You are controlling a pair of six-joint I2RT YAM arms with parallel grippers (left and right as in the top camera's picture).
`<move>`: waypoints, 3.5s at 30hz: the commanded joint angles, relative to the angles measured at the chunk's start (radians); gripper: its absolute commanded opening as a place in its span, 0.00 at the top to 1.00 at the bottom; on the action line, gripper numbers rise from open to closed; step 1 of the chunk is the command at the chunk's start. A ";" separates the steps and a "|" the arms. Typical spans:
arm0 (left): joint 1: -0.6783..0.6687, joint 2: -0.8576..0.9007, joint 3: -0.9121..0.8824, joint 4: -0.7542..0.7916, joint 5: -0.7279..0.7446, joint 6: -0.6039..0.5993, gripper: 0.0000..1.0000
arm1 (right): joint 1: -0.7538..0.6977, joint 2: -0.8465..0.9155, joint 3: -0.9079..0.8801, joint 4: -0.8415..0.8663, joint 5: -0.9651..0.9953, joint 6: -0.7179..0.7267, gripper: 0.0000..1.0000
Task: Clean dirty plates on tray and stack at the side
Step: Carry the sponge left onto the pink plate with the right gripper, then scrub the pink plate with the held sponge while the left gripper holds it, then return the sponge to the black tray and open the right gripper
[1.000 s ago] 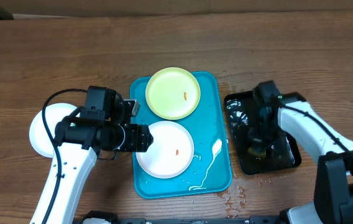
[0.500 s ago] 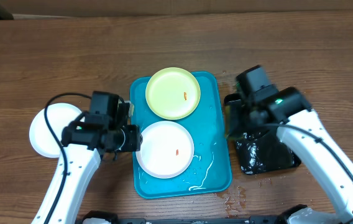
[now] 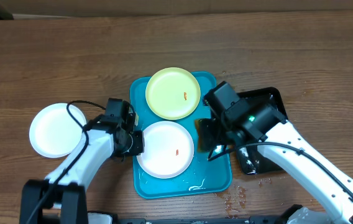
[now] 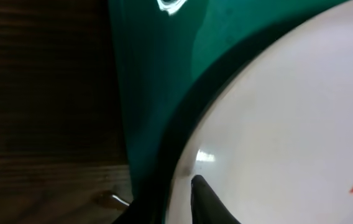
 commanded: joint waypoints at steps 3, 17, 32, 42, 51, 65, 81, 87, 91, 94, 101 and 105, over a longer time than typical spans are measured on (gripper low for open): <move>-0.003 0.095 -0.008 0.029 -0.014 -0.014 0.96 | 0.023 -0.010 0.016 0.014 -0.009 0.071 0.96; -0.002 0.119 -0.008 0.040 0.084 -0.013 0.96 | 0.170 0.158 -0.150 0.382 -0.053 0.331 0.96; 0.000 0.119 -0.008 0.047 0.079 -0.018 0.96 | 0.181 0.458 -0.155 0.576 0.008 0.437 0.96; 0.014 0.119 -0.008 0.035 0.027 -0.051 0.96 | 0.037 0.470 -0.153 0.351 0.054 0.540 0.96; 0.077 0.119 -0.008 0.016 0.030 -0.048 0.96 | -0.011 0.457 -0.107 0.227 0.147 0.518 0.96; 0.077 0.119 -0.008 -0.006 0.030 -0.038 0.96 | -0.002 0.219 0.001 0.127 0.244 0.264 0.96; 0.077 0.114 0.002 -0.038 0.090 -0.023 0.96 | -0.424 0.030 -0.069 0.027 0.116 0.027 0.96; 0.077 0.091 0.034 -0.076 0.089 -0.010 0.96 | -0.483 0.061 -0.242 0.175 0.082 0.019 0.95; 0.077 0.079 0.053 -0.104 0.089 0.014 0.96 | -0.494 0.061 -0.288 0.229 0.082 0.018 0.76; 0.077 0.077 0.054 -0.117 0.090 0.030 0.96 | -0.505 0.051 -0.257 0.218 0.081 0.012 0.61; 0.069 0.046 0.129 -0.214 0.089 0.080 0.96 | -0.545 -0.065 -0.109 0.095 0.069 0.007 0.51; 0.017 0.002 0.239 -0.298 0.080 0.085 0.96 | -0.579 -0.161 -0.046 0.034 0.036 0.007 0.42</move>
